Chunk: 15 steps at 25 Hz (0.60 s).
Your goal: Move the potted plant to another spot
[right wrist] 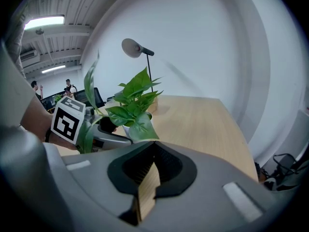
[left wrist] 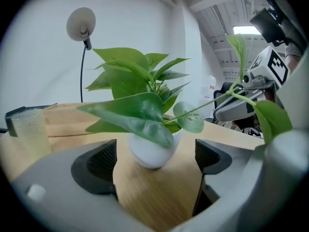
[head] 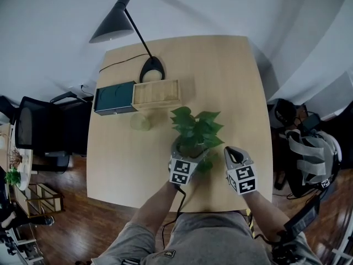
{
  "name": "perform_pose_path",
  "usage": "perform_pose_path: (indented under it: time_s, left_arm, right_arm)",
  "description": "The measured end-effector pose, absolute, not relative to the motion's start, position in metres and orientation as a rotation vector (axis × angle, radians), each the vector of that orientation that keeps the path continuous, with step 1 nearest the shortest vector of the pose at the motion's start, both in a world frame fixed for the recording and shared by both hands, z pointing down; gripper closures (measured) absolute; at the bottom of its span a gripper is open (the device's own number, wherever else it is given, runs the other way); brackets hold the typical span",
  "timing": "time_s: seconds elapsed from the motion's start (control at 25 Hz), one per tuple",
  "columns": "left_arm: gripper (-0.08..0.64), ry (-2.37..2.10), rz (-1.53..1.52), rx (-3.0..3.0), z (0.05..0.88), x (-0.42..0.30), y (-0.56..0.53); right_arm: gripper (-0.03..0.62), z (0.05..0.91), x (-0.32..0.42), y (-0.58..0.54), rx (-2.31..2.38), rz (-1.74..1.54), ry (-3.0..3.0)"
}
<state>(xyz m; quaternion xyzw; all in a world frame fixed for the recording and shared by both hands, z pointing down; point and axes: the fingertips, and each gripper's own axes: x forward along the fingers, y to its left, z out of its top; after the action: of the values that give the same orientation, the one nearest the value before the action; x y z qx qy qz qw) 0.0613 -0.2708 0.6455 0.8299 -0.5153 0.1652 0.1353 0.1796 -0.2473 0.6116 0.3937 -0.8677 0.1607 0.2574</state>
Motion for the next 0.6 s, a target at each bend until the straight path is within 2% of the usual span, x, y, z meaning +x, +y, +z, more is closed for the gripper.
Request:
perform_pose_path:
  time_s: [0.24, 0.4, 0.6]
  left_arm:
    - [0.137, -1.524, 0.508, 2.359, 0.643, 0.046, -0.231]
    - [0.234, -1.547, 0.472, 2.319, 0.631, 0.034, -0.199]
    - [0.396, -1.581, 0.374, 2.314, 0.606, 0.023, -0.167]
  right_arm:
    - [0.588, 0.603, 0.176, -0.241, 1.059, 0.404, -2.379]
    - [0.588, 0.591, 0.179, -0.232, 1.085, 0.379, -2.385]
    - [0.588, 0.571, 0.178, -0.216, 1.137, 0.335, -2.39]
